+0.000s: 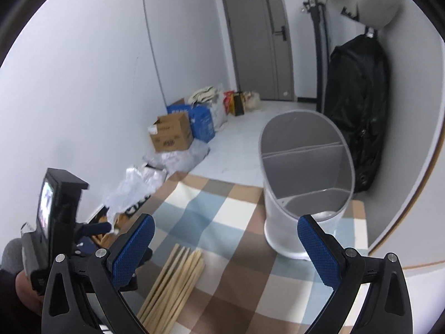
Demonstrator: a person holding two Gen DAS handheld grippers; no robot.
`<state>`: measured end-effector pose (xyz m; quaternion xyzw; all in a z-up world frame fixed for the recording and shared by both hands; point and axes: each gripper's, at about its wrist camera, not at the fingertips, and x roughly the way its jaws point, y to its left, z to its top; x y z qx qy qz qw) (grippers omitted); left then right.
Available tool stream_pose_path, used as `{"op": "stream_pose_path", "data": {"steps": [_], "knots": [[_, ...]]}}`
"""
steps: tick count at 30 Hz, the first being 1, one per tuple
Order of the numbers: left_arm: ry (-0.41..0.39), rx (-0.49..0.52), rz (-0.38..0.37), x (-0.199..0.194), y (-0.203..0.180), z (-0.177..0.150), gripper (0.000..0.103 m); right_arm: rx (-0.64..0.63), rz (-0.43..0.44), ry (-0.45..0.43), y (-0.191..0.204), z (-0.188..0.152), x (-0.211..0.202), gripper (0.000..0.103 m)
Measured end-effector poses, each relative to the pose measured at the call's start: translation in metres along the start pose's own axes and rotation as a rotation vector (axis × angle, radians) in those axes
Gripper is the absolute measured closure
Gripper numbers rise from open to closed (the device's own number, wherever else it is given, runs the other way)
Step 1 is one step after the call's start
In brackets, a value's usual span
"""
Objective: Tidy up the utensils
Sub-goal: 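Lower the left tool to the chopstick pile and close on one chopstick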
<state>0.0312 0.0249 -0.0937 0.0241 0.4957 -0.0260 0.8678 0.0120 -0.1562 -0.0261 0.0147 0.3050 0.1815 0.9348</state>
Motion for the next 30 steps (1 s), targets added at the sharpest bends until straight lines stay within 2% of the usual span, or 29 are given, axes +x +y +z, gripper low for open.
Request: {"op": "stream_pose_path", "data": {"steps": [4,6,9,11,22,27,30], "knots": [[0.056,-0.005,-0.021,0.008,-0.002,0.001,0.009,0.037,0.012,0.040,-0.005,0.000,0.008,0.001],[0.067,0.009,-0.009,0.013,-0.006,0.002,0.012,0.043,0.012,0.053,-0.005,-0.001,0.009,0.001],[0.107,0.039,0.044,0.023,-0.012,0.004,0.021,0.042,0.004,0.058,-0.005,0.000,0.009,0.001],[0.135,0.031,0.046,0.029,-0.011,0.004,0.027,0.047,0.003,0.057,-0.007,0.001,0.008,0.001],[0.182,-0.019,0.039,0.039,-0.017,0.018,0.029,0.101,0.021,0.055,-0.021,0.006,0.003,0.001],[0.169,-0.019,0.004,0.041,-0.022,0.024,0.052,0.112,0.032,0.049,-0.025,0.006,-0.002,0.001],[0.152,-0.002,-0.018,0.040,-0.026,0.026,0.071,0.119,0.037,0.047,-0.029,0.005,-0.004,0.000]]}}
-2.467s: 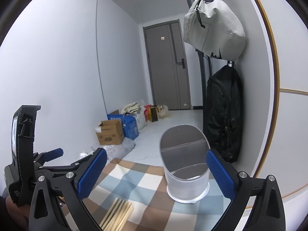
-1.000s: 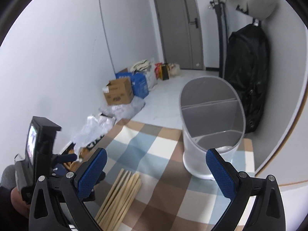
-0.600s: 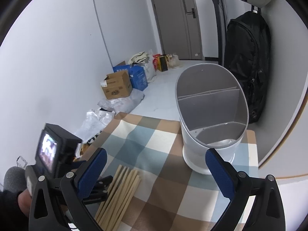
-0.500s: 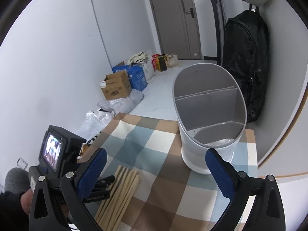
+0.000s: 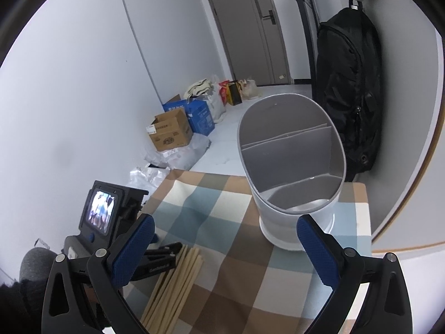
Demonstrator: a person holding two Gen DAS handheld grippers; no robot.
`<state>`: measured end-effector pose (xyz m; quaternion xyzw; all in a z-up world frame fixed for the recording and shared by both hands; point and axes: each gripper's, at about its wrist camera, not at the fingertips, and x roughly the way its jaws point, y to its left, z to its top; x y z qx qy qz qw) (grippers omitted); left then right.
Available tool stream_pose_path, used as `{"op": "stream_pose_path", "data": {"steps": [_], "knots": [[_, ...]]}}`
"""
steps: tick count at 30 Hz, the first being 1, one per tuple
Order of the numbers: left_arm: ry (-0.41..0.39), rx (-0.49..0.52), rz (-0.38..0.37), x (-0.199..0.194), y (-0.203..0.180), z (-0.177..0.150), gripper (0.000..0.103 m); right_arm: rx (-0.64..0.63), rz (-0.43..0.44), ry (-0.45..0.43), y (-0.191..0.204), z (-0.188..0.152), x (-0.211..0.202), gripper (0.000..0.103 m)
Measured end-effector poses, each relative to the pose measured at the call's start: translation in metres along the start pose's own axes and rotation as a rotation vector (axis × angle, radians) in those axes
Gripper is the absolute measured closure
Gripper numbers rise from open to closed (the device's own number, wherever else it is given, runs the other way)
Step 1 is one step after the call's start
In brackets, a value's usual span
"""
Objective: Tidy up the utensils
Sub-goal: 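Lower the left tool to the chopstick pile and close on one chopstick, then lower the right tool to the pile and grasp a chopstick while the left tool holds its chopstick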
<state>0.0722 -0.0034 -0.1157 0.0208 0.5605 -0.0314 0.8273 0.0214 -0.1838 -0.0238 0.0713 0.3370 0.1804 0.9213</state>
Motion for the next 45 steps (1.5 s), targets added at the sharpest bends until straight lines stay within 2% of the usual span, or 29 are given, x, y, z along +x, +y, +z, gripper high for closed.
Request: {"op": "stream_pose_path", "data": {"steps": [2,3,4,9,13,17,24,29,31,33,35,36,41,45], "knots": [[-0.012,-0.002,-0.011,0.000,0.001,0.001,0.088,0.008,0.008,0.005,-0.003,0.000,-0.001,0.000],[-0.016,-0.009,-0.014,0.000,0.002,0.001,0.091,0.010,0.012,0.007,-0.004,0.000,-0.002,0.000],[-0.017,-0.020,-0.027,0.000,0.004,0.001,0.100,0.015,0.017,0.011,-0.005,-0.001,-0.002,0.001],[-0.021,-0.102,-0.081,-0.001,0.016,0.004,0.101,0.036,0.062,0.043,-0.008,-0.005,-0.001,0.001],[-0.074,-0.155,-0.102,-0.014,0.024,0.006,0.101,0.032,0.093,0.076,-0.003,-0.012,0.004,0.001],[-0.120,-0.197,-0.123,-0.025,0.030,0.007,0.101,0.028,0.120,0.141,0.003,-0.022,0.015,0.008],[-0.179,-0.243,-0.167,-0.041,0.043,0.005,0.101,0.035,0.163,0.295,0.016,-0.037,0.048,0.030],[-0.205,-0.261,-0.191,-0.049,0.053,0.002,0.101,-0.004,0.118,0.377,0.033,-0.039,0.078,0.047],[-0.217,-0.261,-0.195,-0.052,0.057,0.001,0.101,-0.021,0.096,0.414,0.039,-0.040,0.093,0.049],[-0.228,-0.269,-0.203,-0.054,0.061,0.000,0.101,-0.034,0.077,0.438,0.042,-0.041,0.107,0.061],[-0.235,-0.276,-0.210,-0.057,0.065,-0.001,0.101,-0.040,0.050,0.469,0.045,-0.042,0.120,0.064],[-0.238,-0.279,-0.214,-0.058,0.066,-0.001,0.101,-0.039,0.035,0.482,0.046,-0.042,0.128,0.069],[-0.248,-0.301,-0.238,-0.062,0.073,-0.001,0.101,-0.005,-0.007,0.553,0.049,-0.043,0.148,0.072],[-0.249,-0.315,-0.251,-0.062,0.075,0.000,0.101,-0.083,-0.046,0.572,0.067,-0.042,0.156,0.073]]}}
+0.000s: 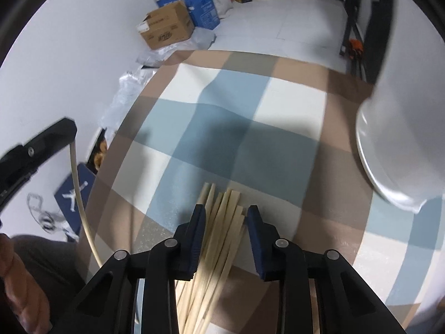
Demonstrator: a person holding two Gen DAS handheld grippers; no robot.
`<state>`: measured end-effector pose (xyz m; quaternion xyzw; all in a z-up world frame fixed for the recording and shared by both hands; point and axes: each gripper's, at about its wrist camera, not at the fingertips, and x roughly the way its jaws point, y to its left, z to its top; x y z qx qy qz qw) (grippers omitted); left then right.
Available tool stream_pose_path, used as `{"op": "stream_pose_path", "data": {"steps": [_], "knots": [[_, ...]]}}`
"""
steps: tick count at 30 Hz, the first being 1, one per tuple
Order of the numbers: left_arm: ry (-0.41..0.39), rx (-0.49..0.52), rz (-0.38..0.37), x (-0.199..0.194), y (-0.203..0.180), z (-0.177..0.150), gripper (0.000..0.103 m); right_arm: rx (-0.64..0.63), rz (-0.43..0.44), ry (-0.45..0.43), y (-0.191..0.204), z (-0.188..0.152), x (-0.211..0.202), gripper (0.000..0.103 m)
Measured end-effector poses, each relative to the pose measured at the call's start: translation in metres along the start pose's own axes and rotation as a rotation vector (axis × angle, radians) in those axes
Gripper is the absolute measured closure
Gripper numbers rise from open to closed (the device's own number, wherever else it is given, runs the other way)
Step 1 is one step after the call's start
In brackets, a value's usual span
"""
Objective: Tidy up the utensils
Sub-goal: 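Lower the right tool to the pile and grasp a chopstick while the left tool holds its chopstick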
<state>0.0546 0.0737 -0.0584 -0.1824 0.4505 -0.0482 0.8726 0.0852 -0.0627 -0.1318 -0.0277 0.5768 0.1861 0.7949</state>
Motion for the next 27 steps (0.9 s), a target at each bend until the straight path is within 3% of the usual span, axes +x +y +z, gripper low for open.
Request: {"op": "stream_pose_path", "data": {"steps": [5,9,22,27], "knots": [[-0.001,-0.014,-0.008,-0.002,0.003,0.001,0.101,-0.006,-0.064,0.010,0.006,0.007,0.004,0.078],[-0.006,-0.017,-0.010,-0.004,0.004,0.001,0.101,-0.008,-0.090,0.004,0.006,0.005,0.002,0.095],[-0.004,-0.023,-0.012,-0.005,0.005,-0.001,0.101,0.103,0.081,-0.151,-0.023,-0.012,-0.041,0.095],[0.000,-0.020,-0.006,-0.005,0.004,-0.001,0.101,0.147,0.117,-0.138,-0.033,-0.015,-0.037,0.095]]}}
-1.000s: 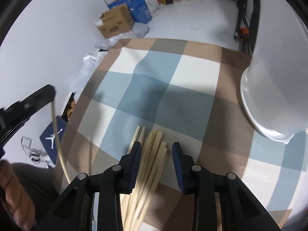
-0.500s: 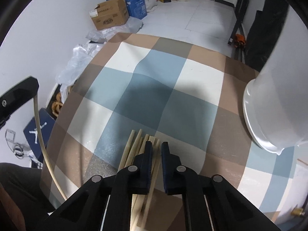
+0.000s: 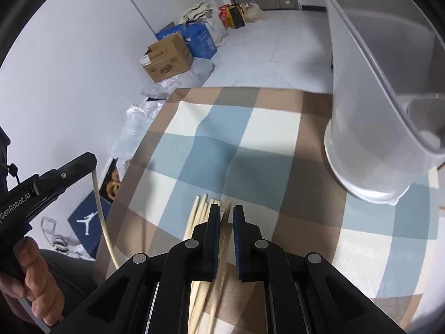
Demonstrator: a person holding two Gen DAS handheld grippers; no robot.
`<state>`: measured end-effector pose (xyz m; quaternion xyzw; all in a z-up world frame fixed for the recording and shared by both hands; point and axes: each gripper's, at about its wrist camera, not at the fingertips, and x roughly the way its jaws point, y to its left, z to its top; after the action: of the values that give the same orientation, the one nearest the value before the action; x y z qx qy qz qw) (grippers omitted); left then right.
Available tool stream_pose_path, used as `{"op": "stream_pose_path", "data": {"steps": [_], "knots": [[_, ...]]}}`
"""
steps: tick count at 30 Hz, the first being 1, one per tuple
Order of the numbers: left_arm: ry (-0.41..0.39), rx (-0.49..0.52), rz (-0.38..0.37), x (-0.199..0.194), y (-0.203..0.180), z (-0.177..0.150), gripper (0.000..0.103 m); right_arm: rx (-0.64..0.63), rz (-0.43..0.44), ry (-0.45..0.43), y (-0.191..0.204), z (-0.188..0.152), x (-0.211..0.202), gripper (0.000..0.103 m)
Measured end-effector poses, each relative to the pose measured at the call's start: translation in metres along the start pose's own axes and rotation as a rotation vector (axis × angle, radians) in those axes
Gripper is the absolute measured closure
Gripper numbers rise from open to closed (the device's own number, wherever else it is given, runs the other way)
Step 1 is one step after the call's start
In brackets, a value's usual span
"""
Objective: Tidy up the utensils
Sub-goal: 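Lower the right tool to the pile and grasp a chopstick while the left tool holds its chopstick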
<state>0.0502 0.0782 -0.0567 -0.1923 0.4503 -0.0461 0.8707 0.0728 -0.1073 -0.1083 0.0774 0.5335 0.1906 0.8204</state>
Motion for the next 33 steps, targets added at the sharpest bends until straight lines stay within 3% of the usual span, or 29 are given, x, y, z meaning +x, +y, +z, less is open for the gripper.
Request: {"op": "stream_pose_path", "data": {"steps": [7,11,16,21,25,33], "knots": [[-0.002,0.015,0.013,-0.001,-0.003,-0.002,0.101,0.062,-0.024,0.064,-0.015,0.006,0.023,0.092],[-0.005,0.017,0.017,-0.001,-0.003,-0.002,0.101,0.077,0.012,0.050,-0.019,0.005,0.020,0.087],[0.006,0.020,0.019,0.003,-0.005,-0.002,0.101,0.008,-0.006,0.062,-0.012,0.003,0.019,0.084],[0.002,0.023,0.018,0.002,-0.007,-0.002,0.101,-0.118,-0.145,0.106,0.005,0.003,0.028,0.085],[0.008,0.017,0.015,0.003,-0.005,-0.002,0.101,-0.204,-0.198,0.124,0.017,-0.002,0.030,0.084],[0.010,0.013,0.011,0.003,-0.006,-0.001,0.101,-0.214,-0.207,0.150,0.017,-0.005,0.025,0.084]]}}
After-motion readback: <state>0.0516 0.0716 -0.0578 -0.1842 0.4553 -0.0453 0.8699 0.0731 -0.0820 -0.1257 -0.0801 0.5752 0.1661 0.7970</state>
